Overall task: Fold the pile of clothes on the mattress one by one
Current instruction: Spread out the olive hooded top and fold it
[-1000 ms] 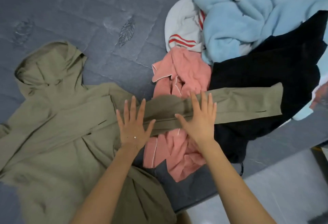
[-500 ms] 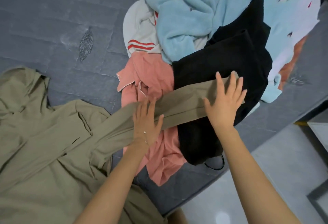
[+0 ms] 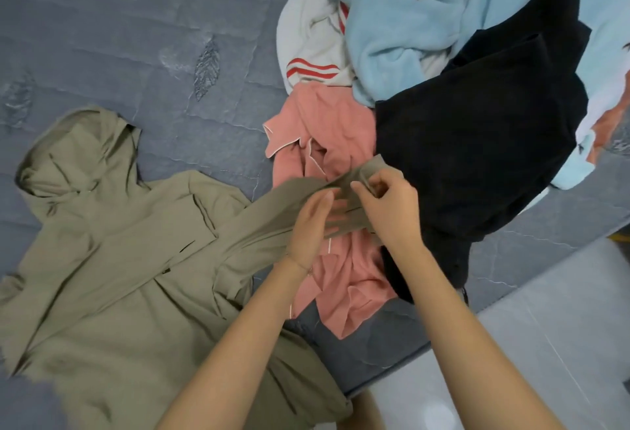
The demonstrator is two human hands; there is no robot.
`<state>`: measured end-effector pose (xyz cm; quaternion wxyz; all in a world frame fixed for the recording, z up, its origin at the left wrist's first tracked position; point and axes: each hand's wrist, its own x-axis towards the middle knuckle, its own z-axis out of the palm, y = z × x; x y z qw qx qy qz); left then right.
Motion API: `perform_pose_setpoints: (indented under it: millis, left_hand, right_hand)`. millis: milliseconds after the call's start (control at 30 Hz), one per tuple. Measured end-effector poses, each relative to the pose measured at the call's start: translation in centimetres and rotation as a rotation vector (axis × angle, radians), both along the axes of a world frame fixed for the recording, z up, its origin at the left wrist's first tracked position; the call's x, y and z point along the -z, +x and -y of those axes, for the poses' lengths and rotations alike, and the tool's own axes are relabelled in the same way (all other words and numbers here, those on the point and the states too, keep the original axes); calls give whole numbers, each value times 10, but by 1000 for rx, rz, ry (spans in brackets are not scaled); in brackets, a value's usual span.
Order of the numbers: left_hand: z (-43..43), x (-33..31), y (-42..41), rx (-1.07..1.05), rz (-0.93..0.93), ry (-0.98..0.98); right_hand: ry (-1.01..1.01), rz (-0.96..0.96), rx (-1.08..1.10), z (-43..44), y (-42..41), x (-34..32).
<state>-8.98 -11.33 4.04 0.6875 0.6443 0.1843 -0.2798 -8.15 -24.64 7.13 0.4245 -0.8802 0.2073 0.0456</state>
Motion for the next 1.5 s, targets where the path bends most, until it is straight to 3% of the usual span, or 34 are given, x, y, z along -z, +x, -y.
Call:
perform_pose_setpoints:
  millis: [133,300,433,567,633,833,1167,1300,1400,1500]
  left_hand:
    - [-29,-2,-3,-153,-72,-42]
    - [-83,7,-13,-254,-143,-70]
    - [-128,19,-30,-175,-36,299]
    - [-173,19,-43,-78,129,399]
    - [-196,15,-51,-98,177,434]
    - [-288,13,-64,-211,241,524]
    - [-406,26,-93,-855,45,728]
    - [-441,33,-106,-921,46,742]
    - [-459,37,-113,-958,56,767]
    - [-476,40,-119,-1033,52,741]
  right_hand:
    - [390,-153,6,-66,-11,6]
    - [578,-288,-111,-121,-25,16]
    - [268,-85,-198,-130,-24,30]
    - [-182,-104,-586,-149,-15,46]
    - [-275,-134,-753,-163,-11,52]
    - [-365,-268,-946,-189,9,60]
    - [-463,-372,-1132,-210,20,78]
    - [-487,-298,-1227,-209,28,83]
    - [-463,-162,-1132,-212,32,85]
    - [-214,-173,-856,-220,30,82]
